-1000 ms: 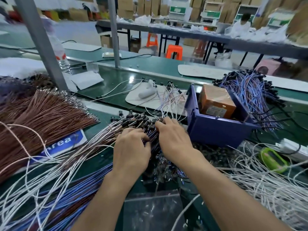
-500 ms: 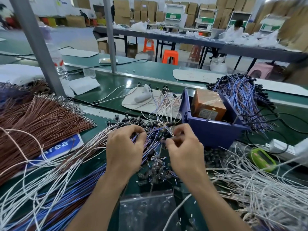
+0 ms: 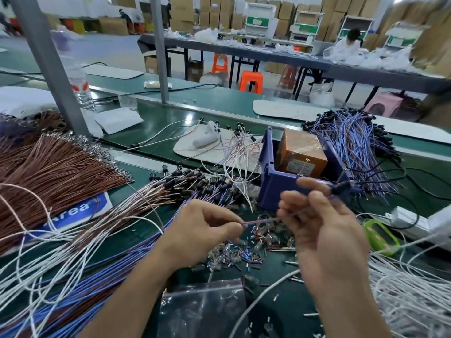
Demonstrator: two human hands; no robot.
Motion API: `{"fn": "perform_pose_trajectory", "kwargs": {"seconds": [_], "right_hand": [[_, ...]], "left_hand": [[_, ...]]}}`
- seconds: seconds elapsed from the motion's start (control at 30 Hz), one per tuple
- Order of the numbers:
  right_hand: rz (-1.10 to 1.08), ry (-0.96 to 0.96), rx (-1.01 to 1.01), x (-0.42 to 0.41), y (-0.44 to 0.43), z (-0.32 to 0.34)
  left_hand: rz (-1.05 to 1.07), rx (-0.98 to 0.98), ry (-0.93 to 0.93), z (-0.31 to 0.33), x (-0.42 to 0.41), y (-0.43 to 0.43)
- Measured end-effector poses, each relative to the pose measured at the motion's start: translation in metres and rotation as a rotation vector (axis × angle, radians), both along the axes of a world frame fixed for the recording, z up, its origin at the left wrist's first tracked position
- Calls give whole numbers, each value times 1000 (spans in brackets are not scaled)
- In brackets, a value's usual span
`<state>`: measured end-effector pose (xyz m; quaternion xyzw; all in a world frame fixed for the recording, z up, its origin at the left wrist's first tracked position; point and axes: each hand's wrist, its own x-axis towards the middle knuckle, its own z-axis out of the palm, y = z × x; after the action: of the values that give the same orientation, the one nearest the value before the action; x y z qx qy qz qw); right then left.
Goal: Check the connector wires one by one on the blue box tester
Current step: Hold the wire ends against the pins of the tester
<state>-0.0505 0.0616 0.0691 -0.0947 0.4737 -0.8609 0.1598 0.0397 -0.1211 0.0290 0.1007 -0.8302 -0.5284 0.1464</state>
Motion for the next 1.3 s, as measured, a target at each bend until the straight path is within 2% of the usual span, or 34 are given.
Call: {"fn": "perform_pose_trajectory", "kwargs": {"seconds": [0.1, 0.2, 0.27, 0.33, 0.4, 0.43, 0.5, 0.57, 0.63, 0.77, 0.93, 1.13, 1.3], "right_hand": [[-8, -21, -70, -19, 32, 4], [37, 49, -12, -39, 60, 6], [107, 75, 142, -47, 73, 5], [236, 132, 405, -49, 82, 1], [452, 187, 665, -42, 84, -4], [548, 186, 717, -36, 81, -5], [608, 182, 684, -26, 65, -6], [542, 211, 631, -19, 44, -10], [523, 251, 643, -11, 29, -15], [636, 156, 656, -3, 18, -24], [617, 238, 786, -5, 14, -34], [545, 251, 761, -9, 13, -34], [541, 178, 703, -13, 19, -31]], "left_hand": [[-68, 26, -86, -1, 2, -11], [-21, -55, -176, -6, 1, -20], [90, -79, -162, -8, 1, -24], [182, -57, -99, -8, 2, -24], [142, 153, -4, -5, 3, -20], [63, 261, 13, -4, 4, -16], [-123, 327, -29, -2, 4, -2], [-215, 297, -95, -2, 0, 14], [-160, 260, -88, -5, -5, 27], [-18, 164, 10, -13, -10, 33], [-35, 223, 2, -11, -9, 22], [22, 346, -14, -10, -8, 20], [69, 406, 12, -9, -7, 22]]}}
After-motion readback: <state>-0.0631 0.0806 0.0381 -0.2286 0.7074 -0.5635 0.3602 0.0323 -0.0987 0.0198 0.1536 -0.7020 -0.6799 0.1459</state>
